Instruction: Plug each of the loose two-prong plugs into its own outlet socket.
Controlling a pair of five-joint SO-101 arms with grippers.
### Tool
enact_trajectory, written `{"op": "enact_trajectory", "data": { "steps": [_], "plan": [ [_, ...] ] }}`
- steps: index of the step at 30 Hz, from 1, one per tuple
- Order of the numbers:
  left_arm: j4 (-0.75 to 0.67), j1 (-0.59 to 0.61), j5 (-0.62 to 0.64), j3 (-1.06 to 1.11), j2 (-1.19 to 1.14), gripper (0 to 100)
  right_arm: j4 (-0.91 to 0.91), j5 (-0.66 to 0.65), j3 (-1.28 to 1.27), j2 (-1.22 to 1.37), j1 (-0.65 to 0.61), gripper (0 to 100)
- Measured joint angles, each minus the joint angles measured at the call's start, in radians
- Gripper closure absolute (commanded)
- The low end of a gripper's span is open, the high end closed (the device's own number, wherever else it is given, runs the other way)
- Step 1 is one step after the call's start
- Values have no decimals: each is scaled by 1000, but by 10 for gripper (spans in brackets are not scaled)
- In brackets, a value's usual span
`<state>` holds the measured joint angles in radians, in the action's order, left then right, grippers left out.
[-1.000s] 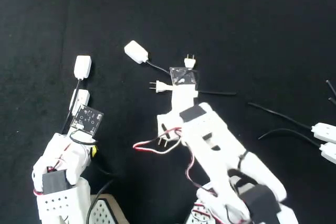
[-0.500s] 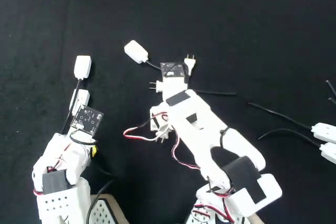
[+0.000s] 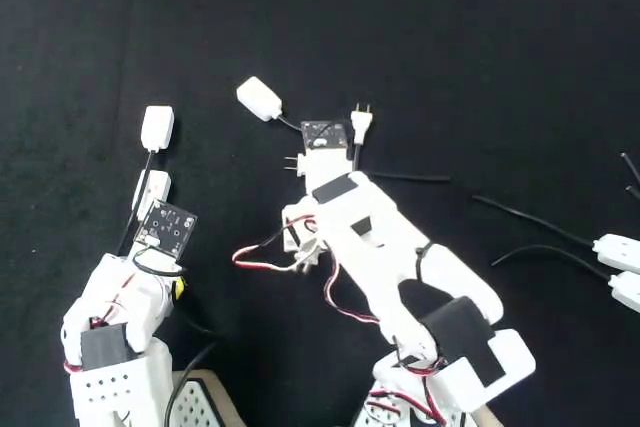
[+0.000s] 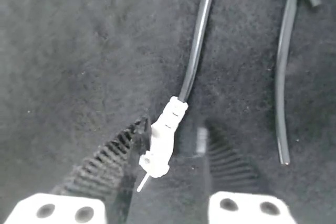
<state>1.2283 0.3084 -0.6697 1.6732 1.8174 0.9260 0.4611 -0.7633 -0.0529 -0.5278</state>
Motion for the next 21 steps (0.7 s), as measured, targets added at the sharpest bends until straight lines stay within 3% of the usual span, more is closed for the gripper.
{"op": "enact_trajectory", "data": {
  "steps": [4,9,16,21],
  "plan": [
    [0,0,0,0,0,768,0,0,-6,18,-25,925],
    [0,0,0,0,0,768,11,0,-9,20,-21,904],
    [0,0,0,0,0,768,11,20,-14,20,-20,983],
    [0,0,0,0,0,768,12,-3,-8,21,-18,986]
  ]
}}
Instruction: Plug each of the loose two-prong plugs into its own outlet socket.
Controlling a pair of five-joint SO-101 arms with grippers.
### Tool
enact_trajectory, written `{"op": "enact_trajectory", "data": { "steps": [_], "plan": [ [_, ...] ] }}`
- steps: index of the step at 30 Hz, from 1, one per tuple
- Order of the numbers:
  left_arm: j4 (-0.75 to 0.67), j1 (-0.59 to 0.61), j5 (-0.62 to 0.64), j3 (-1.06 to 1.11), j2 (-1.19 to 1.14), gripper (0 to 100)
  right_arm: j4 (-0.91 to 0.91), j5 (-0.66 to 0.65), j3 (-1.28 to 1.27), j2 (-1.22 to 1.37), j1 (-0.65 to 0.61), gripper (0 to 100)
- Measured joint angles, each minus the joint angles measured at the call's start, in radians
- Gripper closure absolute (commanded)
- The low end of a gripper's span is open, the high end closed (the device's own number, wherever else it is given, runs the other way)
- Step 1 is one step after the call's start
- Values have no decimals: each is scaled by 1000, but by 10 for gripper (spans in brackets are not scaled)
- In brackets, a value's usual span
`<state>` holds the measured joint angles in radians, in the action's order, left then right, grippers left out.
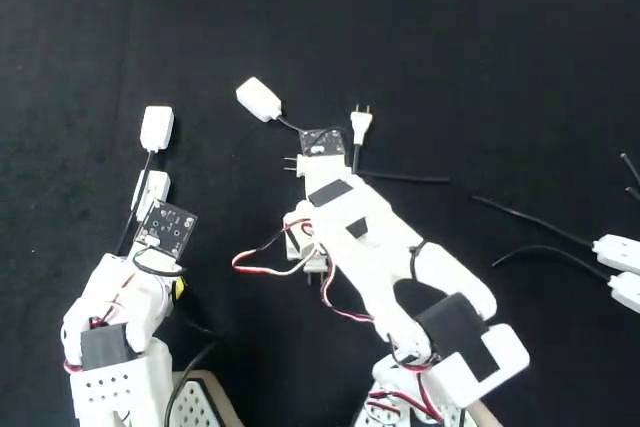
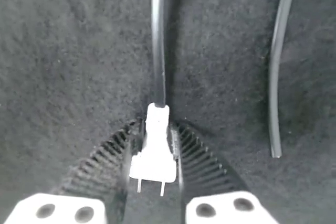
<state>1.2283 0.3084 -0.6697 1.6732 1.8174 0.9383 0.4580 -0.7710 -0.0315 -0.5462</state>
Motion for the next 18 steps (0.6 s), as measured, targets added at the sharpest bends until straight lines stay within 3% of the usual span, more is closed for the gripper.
{"op": "enact_trajectory", "data": {
  "steps": [6,13,18],
  "plan": [
    [0,0,0,0,0,768,23,-92,-2,-143,5,986],
    [0,-46,9,0,0,768,74,-115,-75,-532,-74,986],
    [0,-170,190,-46,2,768,-43,-66,-250,-850,-127,986]
  ]
}}
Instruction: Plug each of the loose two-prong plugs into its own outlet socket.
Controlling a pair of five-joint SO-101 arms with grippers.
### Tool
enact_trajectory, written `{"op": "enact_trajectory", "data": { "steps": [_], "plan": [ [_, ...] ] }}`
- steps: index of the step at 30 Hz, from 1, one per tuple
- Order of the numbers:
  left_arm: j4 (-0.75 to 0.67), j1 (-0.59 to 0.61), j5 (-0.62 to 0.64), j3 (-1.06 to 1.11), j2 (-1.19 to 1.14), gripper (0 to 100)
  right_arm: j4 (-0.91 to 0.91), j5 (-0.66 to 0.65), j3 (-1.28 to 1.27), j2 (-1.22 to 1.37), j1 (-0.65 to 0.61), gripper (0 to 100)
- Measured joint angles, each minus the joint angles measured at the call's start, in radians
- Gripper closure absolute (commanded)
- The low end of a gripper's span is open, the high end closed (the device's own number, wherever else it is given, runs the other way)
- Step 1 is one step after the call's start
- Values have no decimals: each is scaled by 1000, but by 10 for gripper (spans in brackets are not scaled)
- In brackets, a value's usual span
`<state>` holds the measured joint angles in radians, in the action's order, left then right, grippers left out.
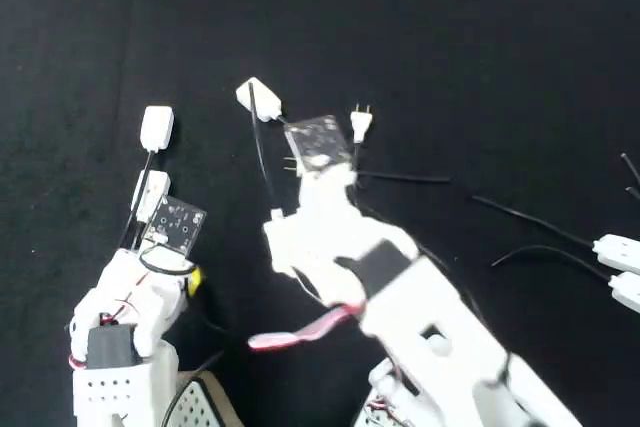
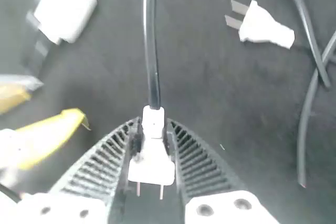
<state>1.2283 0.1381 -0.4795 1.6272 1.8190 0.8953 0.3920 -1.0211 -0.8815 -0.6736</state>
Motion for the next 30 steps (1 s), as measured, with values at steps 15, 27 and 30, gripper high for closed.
{"op": "enact_trajectory", "data": {
  "steps": [15,27,30],
  "plan": [
    [-87,-489,410,-209,-2,767,-281,210,-568,-835,-9,986],
    [-147,-351,417,-189,-3,767,-92,172,-555,-916,-51,986],
    [-149,-341,410,-192,3,767,-83,160,-557,-916,-63,986]
  ]
}}
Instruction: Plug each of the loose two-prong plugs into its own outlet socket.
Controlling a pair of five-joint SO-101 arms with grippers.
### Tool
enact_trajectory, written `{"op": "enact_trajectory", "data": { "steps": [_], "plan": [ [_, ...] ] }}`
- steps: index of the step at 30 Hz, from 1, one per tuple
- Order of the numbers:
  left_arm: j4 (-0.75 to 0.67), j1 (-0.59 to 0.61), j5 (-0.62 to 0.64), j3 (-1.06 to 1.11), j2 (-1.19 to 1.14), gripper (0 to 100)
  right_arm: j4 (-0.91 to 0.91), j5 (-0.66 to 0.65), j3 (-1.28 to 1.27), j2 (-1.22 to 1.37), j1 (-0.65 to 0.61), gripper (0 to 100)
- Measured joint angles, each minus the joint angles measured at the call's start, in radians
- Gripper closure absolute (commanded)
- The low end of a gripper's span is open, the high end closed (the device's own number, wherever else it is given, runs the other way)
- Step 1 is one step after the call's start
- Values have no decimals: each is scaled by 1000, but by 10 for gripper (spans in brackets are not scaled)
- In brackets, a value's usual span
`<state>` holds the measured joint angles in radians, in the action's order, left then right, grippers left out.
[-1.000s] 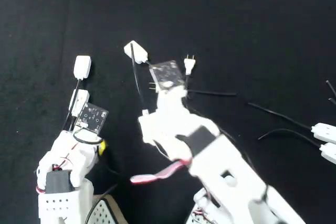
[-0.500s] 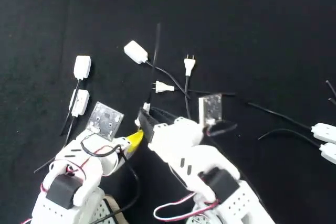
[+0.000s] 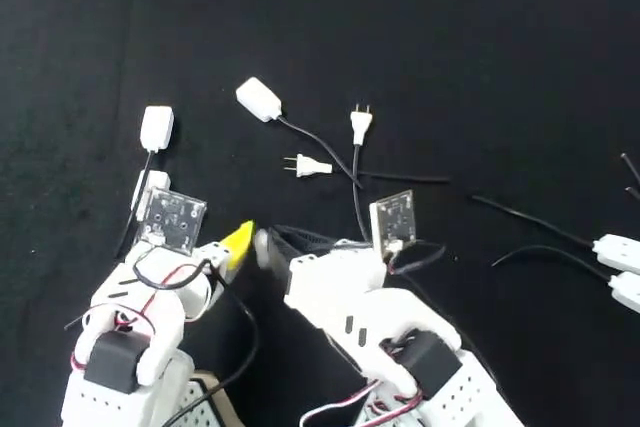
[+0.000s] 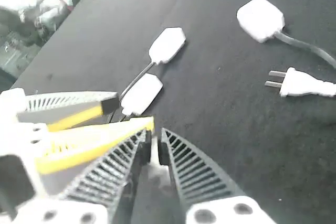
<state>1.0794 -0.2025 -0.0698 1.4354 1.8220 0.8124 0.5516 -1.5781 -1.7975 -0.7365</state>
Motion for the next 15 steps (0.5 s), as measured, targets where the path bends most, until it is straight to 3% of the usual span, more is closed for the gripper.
{"op": "enact_trajectory", "data": {
  "steps": [8,12,15],
  "plan": [
    [66,44,-222,64,-5,767,44,-43,0,0,0,986],
    [140,219,-391,110,0,768,68,-69,0,0,0,985],
    [120,402,-434,172,-3,768,68,-120,0,0,0,985]
  ]
}}
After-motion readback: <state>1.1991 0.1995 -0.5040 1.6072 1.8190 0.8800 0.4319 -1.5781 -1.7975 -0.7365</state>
